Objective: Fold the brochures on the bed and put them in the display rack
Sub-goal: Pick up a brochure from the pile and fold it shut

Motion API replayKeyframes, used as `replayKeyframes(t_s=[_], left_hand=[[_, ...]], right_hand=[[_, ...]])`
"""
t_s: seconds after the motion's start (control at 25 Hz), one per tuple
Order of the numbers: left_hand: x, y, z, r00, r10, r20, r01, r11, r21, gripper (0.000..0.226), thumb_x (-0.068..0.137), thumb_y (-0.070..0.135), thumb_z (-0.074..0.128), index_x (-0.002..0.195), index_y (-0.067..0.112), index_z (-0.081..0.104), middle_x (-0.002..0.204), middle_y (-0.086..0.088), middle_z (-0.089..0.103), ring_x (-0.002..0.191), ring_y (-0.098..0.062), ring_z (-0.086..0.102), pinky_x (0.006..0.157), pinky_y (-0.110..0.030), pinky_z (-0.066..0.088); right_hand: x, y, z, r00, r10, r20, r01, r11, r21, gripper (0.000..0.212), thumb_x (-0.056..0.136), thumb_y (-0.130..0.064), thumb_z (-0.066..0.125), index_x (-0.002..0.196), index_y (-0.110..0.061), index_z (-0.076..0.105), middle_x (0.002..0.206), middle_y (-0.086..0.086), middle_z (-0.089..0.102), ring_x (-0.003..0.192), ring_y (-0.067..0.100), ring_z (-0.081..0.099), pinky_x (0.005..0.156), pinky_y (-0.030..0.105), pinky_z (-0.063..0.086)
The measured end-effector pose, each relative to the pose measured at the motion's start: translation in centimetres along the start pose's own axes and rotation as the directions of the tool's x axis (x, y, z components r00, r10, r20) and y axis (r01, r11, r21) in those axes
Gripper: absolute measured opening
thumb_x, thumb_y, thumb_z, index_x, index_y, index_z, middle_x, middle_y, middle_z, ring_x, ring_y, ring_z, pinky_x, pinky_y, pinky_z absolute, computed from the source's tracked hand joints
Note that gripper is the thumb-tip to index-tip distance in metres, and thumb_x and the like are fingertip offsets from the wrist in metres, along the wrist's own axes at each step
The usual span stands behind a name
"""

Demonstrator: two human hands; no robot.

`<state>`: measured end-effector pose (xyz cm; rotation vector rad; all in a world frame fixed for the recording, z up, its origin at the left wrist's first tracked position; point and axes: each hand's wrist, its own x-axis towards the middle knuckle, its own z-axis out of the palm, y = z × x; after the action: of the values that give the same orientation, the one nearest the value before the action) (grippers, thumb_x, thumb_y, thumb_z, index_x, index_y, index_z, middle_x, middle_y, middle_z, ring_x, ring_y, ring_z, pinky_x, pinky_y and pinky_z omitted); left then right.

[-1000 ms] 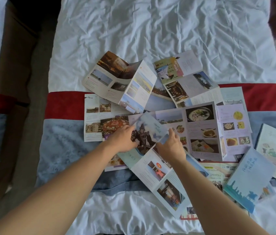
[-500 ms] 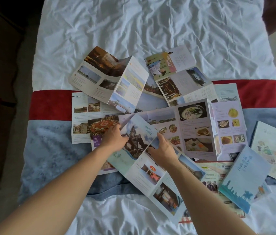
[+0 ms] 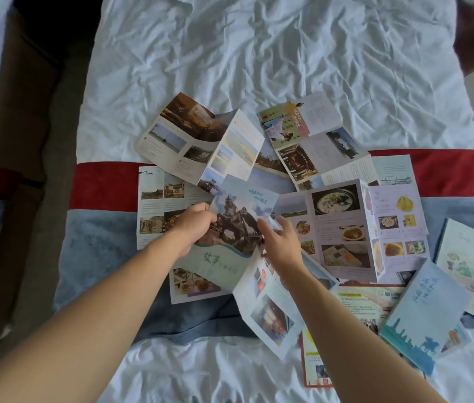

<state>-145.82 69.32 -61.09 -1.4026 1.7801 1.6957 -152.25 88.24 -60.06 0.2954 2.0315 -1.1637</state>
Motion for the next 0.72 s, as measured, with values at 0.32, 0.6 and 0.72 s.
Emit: replayKeyframes(t_s=[0.32,0.6,0.72], left_hand=[[-0.8,0.7,-1.4,0.978,0.075,-0.194,-0.093,0.992,-0.086,0.009,0.087,0.011,0.052,0.084,0.017,0.059,0.093,-0.009,0.07,0.085,-0.024,0.066,0.064,-0.031,0.051],[-0.5,-0.3,-3.7,0.976,0.035,-0.213,-0.038,0.999,-0.011,0.011,0.089,0.014,0.051,0.09,0.02,0.061,0.093,-0.004,0.07,0.086,-0.023,0.066,0.068,-0.035,0.053],[-0.8,-1.4,-1.9,0.987,0.055,-0.151,-0.045,0.997,0.065,0.004,0.089,0.023,0.06,0.087,0.024,0.064,0.09,0.001,0.071,0.083,-0.018,0.067,0.063,-0.03,0.049]], right_hand=[[-0.3,-0.4,0.6,0.984,-0.092,-0.154,0.072,0.989,-0.129,0.072,0.09,-0.06,0.055,0.145,-0.016,0.041,0.137,0.01,0.058,0.113,0.023,0.062,0.09,0.043,0.054],[-0.4,0.8,0.4,1.0,-0.001,-0.004,0.0,0.987,-0.16,0.075,0.098,-0.064,0.036,0.157,-0.018,0.027,0.158,0.009,0.037,0.141,0.029,0.04,0.113,0.045,0.033],[-0.9,0.6,1.1,0.998,-0.049,0.029,0.05,0.998,-0.033,0.059,0.099,-0.064,0.025,0.141,-0.029,0.049,0.149,0.003,0.049,0.126,0.023,0.053,0.106,0.046,0.041]])
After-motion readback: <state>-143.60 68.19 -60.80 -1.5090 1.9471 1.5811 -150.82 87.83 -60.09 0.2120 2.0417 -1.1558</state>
